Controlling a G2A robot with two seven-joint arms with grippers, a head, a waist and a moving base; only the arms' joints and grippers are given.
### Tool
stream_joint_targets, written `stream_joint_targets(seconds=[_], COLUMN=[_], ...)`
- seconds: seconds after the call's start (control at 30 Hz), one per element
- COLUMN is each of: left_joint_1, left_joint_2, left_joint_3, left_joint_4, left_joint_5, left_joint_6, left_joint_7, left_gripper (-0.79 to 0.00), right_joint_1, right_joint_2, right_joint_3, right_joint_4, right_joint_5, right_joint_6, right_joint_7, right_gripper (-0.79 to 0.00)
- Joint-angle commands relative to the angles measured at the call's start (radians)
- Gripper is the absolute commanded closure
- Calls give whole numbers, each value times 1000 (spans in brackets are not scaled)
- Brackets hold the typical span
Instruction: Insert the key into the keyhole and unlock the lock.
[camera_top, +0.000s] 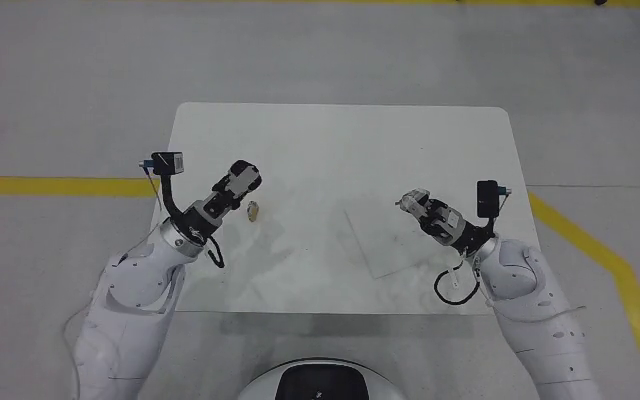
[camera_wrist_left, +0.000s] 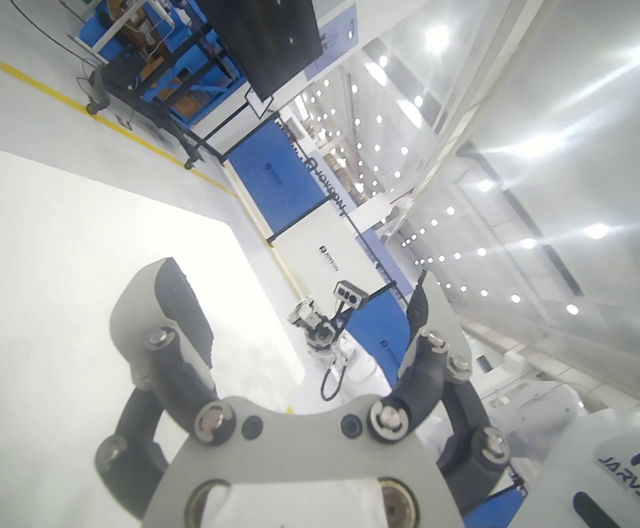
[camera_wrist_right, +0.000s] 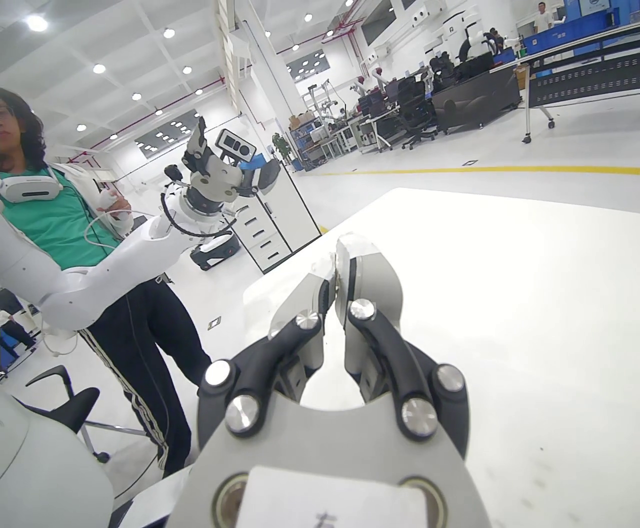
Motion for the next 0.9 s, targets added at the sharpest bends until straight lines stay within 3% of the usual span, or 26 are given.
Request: stream_joint_targets(seconds=[0.0, 0.03, 0.17, 0.27, 0.43, 0.53, 0.6, 0.87], left_joint_1=[0, 0, 31, 16, -64, -128, -160, -213], left_joint_2=[0, 0, -11, -13, -19, -25, -28, -40], left_joint_3=[0, 0, 36, 37, 69, 118, 160, 296], left_joint_4=[0, 0, -20, 17, 131, 207, 241, 313], left_joint_5=[138, 138, -342, -713, -1048, -1087, -1034, -737], left_joint_6=[-1, -1, 75, 267, 565, 647, 641, 412], left_joint_7=[17, 17, -29, -126, -205, -241, -264, -287], left_gripper=[-785, -785, -785, -785, -785, -785, -763, -662], right_joint_1=[0, 0, -6, -14, 8, 17, 21, 32], right_joint_2=[0, 0, -2, -6, 2, 10, 16, 26], right_joint_3=[0, 0, -8, -49, -115, -131, -130, -134], right_joint_4=[0, 0, -10, -22, -47, -63, -68, -96], right_joint_5=[-2, -2, 3, 97, 339, 476, 536, 676], right_joint_6=[0, 0, 17, 38, 96, 124, 146, 205], right_joint_7=[-1, -1, -3, 10, 181, 287, 347, 473], right_gripper=[0, 0, 0, 0, 0, 0, 0, 0])
